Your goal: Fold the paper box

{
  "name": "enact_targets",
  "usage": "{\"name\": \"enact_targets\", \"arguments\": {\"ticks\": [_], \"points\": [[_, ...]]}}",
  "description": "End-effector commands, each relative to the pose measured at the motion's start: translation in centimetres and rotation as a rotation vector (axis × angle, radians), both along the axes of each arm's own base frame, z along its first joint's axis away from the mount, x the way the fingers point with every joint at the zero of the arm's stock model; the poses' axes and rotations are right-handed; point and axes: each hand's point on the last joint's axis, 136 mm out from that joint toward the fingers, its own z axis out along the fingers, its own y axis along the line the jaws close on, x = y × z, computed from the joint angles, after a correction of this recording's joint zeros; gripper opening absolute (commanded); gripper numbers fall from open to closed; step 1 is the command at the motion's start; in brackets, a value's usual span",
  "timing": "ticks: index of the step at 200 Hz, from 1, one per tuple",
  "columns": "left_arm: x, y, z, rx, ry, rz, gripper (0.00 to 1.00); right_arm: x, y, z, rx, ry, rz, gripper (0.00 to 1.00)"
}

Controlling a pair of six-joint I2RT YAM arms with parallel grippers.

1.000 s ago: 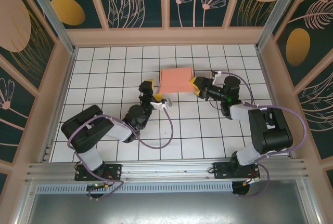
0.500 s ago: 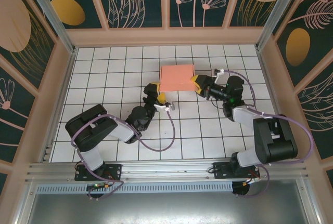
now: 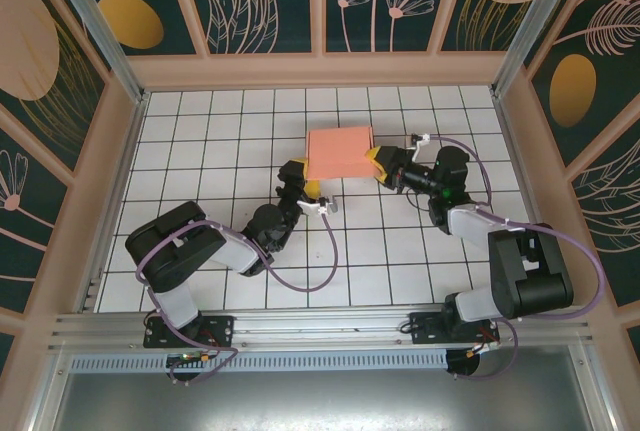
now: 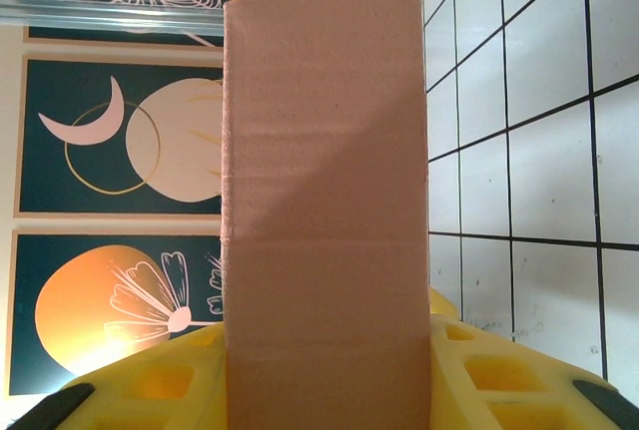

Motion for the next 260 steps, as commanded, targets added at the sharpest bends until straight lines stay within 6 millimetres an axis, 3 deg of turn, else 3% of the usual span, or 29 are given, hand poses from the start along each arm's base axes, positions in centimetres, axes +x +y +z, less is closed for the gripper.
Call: {"name": "enact_targets", "arguments": {"ticks": [1, 36, 138, 158, 176, 184, 189, 206, 230, 260], "points": [[-0.4, -0.6, 2.6, -0.065, -0.045, -0.032, 0.80, -0.6, 0.7, -0.3, 0.004, -0.005, 0.029, 0.35], [-0.5, -0.6, 2.7, -0.088, -0.037, -0.038, 0.63, -0.5, 1.1, -0.9, 0.002, 0.014, 0.031, 0.35], [-0.3, -0.1, 2.5, -0.102, -0.026, -0.014, 0.38, -0.4, 1.1, -0.3, 0.008, 0.006, 0.020, 0.37], [-0.4, -0.1, 2.5, -0.102, -0.021, -0.016, 0.37, -0.3, 1.0, -0.2, 0.004, 0.005, 0.016, 0.42], [-0.4, -0.1, 2.1, -0.110, -0.003, -0.020, 0.37, -0.1, 0.9, 0.1, -0.001, -0.006, 0.008, 0.55], [-0.4, -0.1, 1.8, -0.111, 0.012, -0.020, 0.36, 0.0, 0.6, 0.2, -0.006, -0.010, -0.004, 0.61], [-0.5, 0.1, 2.8, -0.138, 0.007, -0.022, 0.35, 0.1, 0.4, 0.2, -0.013, -0.011, -0.015, 0.64], [-0.5, -0.1, 2.3, -0.149, 0.073, -0.033, 0.35, 0.6, -0.9, 0.4, -0.040, -0.025, -0.068, 0.74], [-0.8, -0.5, 1.5, -0.192, 0.205, -0.067, 0.35, 0.8, -3.3, 0.9, -0.051, -0.052, -0.146, 0.79], [-1.5, -1.3, -0.7, -0.169, 0.409, -0.098, 0.37, 0.6, -6.1, 1.5, -0.134, -0.122, -0.224, 0.79]]}}
